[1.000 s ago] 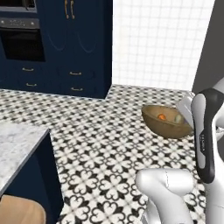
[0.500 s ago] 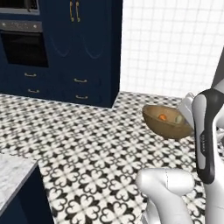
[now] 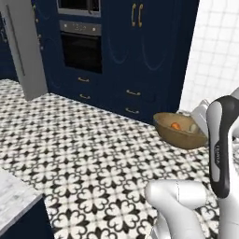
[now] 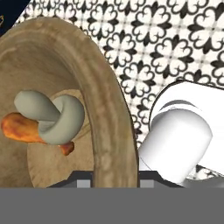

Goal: Pick the chicken drumstick and mushroom from their plates and place them in the bowl. Then put the bowl in the fridge.

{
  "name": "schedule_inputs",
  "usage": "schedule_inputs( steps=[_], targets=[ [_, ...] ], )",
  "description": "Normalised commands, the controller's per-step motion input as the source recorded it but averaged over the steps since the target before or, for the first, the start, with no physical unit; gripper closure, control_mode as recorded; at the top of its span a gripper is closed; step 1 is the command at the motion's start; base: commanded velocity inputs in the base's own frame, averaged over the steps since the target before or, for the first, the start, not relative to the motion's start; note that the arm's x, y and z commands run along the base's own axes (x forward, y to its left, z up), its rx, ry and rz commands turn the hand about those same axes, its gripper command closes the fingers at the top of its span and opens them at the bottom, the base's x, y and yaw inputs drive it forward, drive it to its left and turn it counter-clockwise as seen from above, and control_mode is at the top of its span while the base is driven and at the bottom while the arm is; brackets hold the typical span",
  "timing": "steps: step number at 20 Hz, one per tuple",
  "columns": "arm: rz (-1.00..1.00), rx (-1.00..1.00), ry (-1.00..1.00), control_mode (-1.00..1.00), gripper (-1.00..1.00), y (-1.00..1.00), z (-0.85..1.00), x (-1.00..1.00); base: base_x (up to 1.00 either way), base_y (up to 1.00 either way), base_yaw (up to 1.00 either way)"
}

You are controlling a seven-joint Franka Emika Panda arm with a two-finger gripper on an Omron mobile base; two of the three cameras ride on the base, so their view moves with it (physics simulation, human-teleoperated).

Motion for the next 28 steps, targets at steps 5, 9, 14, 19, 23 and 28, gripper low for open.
schedule_inputs(
  steps=[5, 9, 14, 19, 23, 28],
  targets=[
    [0.00, 0.00, 0.00, 1.00, 1.00, 0.00, 0.00, 0.00, 1.00, -0.38, 0.59],
    [0.00, 0.00, 0.00, 1.00, 1.00, 0.00, 0.00, 0.00, 1.00, -0.39, 0.61],
    [0.00, 0.00, 0.00, 1.00, 1.00, 0.00, 0.00, 0.00, 1.00, -0.13, 0.62],
    [0.00, 0.00, 0.00, 1.00, 1.00, 0.00, 0.00, 0.00, 1.00, -0.36, 0.45],
    [0.00, 0.00, 0.00, 1.00, 1.00, 0.00, 0.00, 0.00, 1.00, -0.11, 0.20],
    [0.00, 0.00, 0.00, 1.00, 1.00, 0.00, 0.00, 0.00, 1.00, 0.00, 0.05]
  ],
)
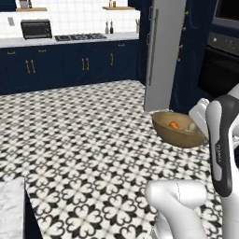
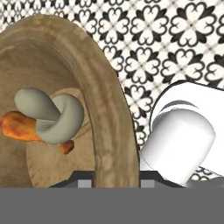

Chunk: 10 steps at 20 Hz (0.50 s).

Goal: Pick the chicken drumstick and mushroom from their plates and place them in the bowl. Then put the bowl in the fridge.

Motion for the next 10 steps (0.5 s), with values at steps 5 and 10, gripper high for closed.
schedule_inputs(
  steps=[5, 10],
  targets=[
    [0.00, 0.00, 0.00, 1.00, 1.00, 0.00, 0.00, 0.00, 1.00, 0.06, 0.02],
    [0.00, 0.00, 0.00, 1.00, 1.00, 0.00, 0.00, 0.00, 1.00, 0.01, 0.00]
  ],
)
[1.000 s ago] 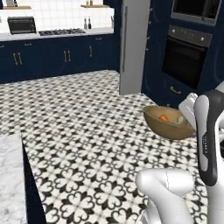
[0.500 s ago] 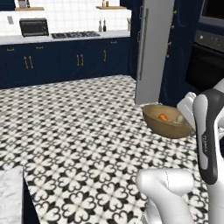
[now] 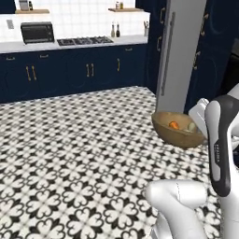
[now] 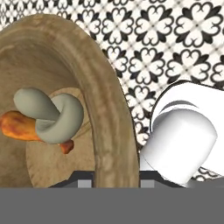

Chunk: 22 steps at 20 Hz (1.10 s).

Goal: Pick the chicken drumstick and mushroom from their plates and place them in the bowl. Then put the bowl in the fridge.

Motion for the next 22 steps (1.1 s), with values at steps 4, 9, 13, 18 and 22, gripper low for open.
schedule_inputs(
  steps=[4, 9, 13, 18, 22],
  targets=[
    [0.00, 0.00, 0.00, 1.00, 1.00, 0.00, 0.00, 0.00, 1.00, 0.00, 0.00],
    [0.00, 0.00, 0.00, 1.00, 1.00, 0.00, 0.00, 0.00, 1.00, 0.07, 0.00],
    [0.00, 0.00, 0.00, 1.00, 1.00, 0.00, 0.00, 0.00, 1.00, 0.16, 0.00],
    [0.00, 0.00, 0.00, 1.00, 1.00, 0.00, 0.00, 0.00, 1.00, 0.55, -0.19],
    [0.00, 0.00, 0.00, 1.00, 1.00, 0.00, 0.00, 0.00, 1.00, 0.81, -0.29]
  ],
)
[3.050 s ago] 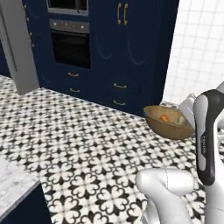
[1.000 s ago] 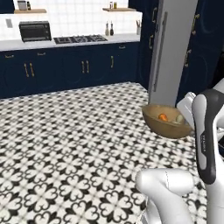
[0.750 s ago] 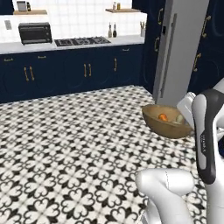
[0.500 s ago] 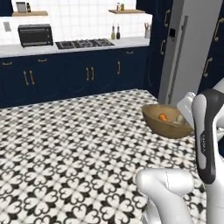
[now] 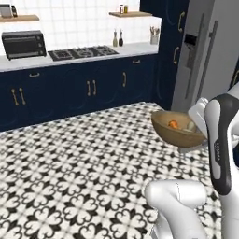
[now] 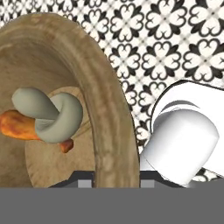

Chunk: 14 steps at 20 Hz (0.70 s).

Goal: Pick the chicken drumstick and mushroom from their plates and place them in the bowl. Then put the bowl in the fridge.

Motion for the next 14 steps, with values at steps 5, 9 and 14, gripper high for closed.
schedule_inputs(
  steps=[5, 9, 14],
  targets=[
    [0.00, 0.00, 0.00, 1.00, 1.00, 0.00, 0.00, 0.00, 1.00, 1.00, -0.47],
    [0.00, 0.00, 0.00, 1.00, 1.00, 0.00, 0.00, 0.00, 1.00, 1.00, -0.48],
    [0.00, 0.00, 0.00, 1.00, 1.00, 0.00, 0.00, 0.00, 1.00, 1.00, -0.51]
  ],
)
